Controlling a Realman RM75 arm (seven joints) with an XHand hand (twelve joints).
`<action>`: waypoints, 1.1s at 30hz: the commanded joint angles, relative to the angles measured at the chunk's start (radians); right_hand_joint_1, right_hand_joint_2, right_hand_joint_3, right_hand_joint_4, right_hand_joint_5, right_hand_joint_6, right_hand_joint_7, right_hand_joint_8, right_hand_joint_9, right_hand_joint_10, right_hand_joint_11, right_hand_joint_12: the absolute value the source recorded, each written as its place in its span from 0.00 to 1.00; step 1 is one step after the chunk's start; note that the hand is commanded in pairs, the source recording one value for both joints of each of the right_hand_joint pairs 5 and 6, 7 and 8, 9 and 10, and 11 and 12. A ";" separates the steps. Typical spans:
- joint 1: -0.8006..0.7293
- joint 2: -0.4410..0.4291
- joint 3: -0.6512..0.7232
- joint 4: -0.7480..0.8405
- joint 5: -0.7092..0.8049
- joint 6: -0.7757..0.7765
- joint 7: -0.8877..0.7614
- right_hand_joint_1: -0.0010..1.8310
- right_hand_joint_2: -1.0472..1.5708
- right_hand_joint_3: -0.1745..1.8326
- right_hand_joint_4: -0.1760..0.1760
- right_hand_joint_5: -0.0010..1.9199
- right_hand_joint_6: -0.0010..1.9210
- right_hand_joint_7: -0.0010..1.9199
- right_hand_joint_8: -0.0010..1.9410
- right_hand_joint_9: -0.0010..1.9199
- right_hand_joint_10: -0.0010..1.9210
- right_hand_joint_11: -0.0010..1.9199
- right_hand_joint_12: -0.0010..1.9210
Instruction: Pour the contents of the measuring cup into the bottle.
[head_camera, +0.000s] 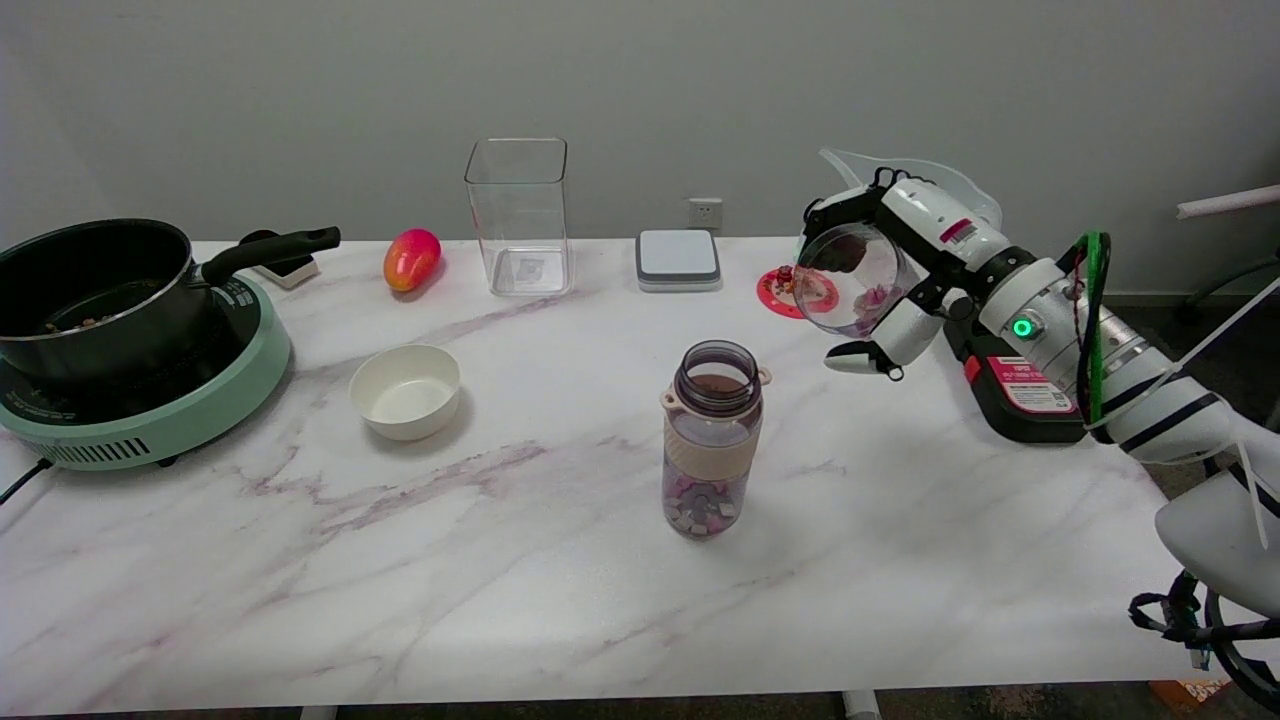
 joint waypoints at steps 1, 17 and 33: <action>0.066 -0.015 -0.030 0.011 -0.027 0.072 -0.149 0.85 0.66 0.50 0.50 0.76 0.76 0.75 0.74 0.69 0.69 0.61 0.61; 0.075 -0.102 -0.102 0.014 0.098 0.183 -0.467 0.86 0.66 0.51 0.50 0.76 0.76 0.75 0.74 0.70 0.70 0.61 0.61; 0.097 -0.090 -0.166 0.015 0.116 0.180 -0.562 0.87 0.62 0.57 0.50 0.73 0.73 0.74 0.73 0.69 0.69 0.60 0.60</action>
